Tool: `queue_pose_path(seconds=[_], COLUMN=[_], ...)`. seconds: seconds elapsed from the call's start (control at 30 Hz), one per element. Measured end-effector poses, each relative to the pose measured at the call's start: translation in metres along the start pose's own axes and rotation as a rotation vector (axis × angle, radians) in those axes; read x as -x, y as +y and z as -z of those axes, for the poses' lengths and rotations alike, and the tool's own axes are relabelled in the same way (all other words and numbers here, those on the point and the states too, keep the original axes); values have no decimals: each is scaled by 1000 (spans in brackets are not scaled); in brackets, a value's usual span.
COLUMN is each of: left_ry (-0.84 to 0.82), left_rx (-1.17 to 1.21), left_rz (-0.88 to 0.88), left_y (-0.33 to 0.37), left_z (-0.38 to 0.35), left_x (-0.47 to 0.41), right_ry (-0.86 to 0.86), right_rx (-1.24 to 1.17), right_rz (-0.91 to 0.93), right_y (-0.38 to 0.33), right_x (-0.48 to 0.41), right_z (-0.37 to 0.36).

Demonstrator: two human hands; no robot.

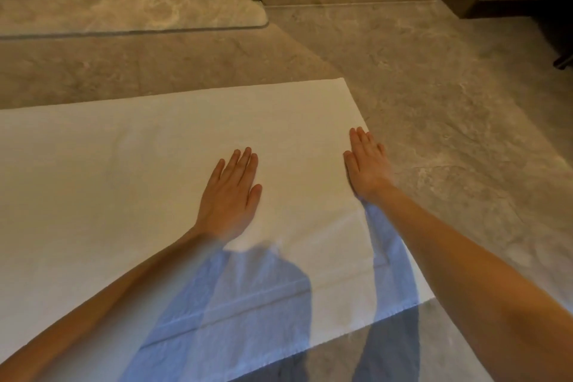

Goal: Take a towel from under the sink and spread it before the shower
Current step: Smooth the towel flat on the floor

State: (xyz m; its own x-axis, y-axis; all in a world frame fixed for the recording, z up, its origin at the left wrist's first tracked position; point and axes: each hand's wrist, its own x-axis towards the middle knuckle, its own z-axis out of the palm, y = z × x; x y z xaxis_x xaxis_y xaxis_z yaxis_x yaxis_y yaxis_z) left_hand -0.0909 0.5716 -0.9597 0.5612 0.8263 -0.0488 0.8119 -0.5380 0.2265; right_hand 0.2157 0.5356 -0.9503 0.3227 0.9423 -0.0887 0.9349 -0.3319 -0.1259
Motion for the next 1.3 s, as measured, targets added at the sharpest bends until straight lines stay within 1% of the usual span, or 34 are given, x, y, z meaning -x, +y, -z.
queue_pose_path(seconds=[0.03, 0.1, 0.23, 0.33, 0.4, 0.43, 0.5, 0.67, 0.83, 0.97, 1.2, 1.3], left_ry=[-3, 23, 68, 85, 37, 11, 10, 49, 28, 34, 22, 18], left_rx=[16, 34, 26, 68, 40, 28, 27, 29, 44, 59, 16, 12], left_rz=[-15, -52, -54, -28, -6, 11, 33, -34, 5, 16, 27, 32], left_y=[1, 0, -9, -24, -30, -31, -31, -37, -33, -33, -33, -35], left_z=[5, 16, 26, 18, 11, 9, 7, 1, 2, 3, 1, -1], left_x=[2, 10, 62, 110, 131, 136, 141, 147, 145, 145, 143, 142], right_ry=[17, 58, 98, 78, 29, -3, -62, -75, -54, -51, -1, 22], right_rx=[3, -65, -268, -371, -421, -438, -437, -301, -190, -133, -94, -85], right_rz=[-11, -1, 148, 220, 247, 268, 310, 374, 334, 263, 49, -5], right_y=[-9, -39, -125, -183, -213, -223, -233, -209, -169, -134, -43, -16], right_x=[1, 14, 83, 142, 169, 179, 190, 186, 178, 167, 149, 144], right_z=[3, 9, 9, -4, -16, -22, -32, -41, -38, -36, -22, -18])
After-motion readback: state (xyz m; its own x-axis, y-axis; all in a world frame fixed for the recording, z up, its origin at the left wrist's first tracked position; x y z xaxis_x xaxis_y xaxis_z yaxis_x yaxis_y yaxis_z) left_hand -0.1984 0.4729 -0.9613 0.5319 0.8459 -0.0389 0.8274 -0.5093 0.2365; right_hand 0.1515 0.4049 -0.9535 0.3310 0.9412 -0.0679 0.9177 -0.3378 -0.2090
